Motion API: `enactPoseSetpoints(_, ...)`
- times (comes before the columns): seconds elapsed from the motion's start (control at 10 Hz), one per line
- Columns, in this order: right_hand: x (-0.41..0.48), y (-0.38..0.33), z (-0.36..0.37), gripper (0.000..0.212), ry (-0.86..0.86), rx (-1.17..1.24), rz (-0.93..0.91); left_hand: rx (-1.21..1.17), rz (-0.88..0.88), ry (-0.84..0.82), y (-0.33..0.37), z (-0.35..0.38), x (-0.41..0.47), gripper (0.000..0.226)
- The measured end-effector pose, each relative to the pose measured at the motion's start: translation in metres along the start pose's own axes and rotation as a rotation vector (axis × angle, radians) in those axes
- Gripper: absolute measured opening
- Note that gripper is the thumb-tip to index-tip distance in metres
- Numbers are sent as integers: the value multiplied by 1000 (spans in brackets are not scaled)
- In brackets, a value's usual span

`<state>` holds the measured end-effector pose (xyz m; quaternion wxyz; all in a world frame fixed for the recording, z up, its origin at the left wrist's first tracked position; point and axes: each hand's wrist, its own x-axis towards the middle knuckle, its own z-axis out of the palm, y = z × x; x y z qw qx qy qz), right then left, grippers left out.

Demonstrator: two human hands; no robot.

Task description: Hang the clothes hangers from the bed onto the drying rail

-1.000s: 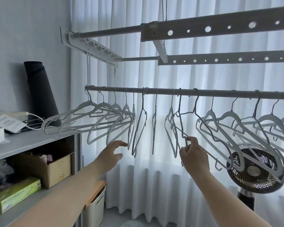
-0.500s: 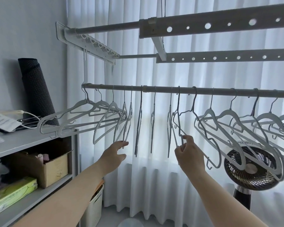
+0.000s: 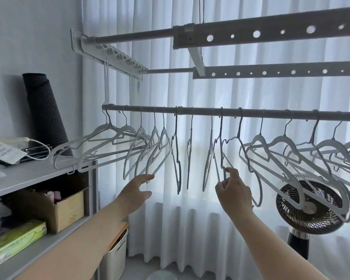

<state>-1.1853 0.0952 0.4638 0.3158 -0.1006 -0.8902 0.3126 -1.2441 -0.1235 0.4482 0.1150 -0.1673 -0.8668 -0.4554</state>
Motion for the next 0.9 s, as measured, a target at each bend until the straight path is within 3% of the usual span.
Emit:
enactPoseSetpoints(0.7, -12, 1, -6, 46, 45, 102, 51, -1, 6, -46, 0, -8, -13, 48)
enactPoseSetpoints(0.9, -16, -3, -17, 49, 125, 122, 1, -14, -3, 30, 5, -25, -28, 43)
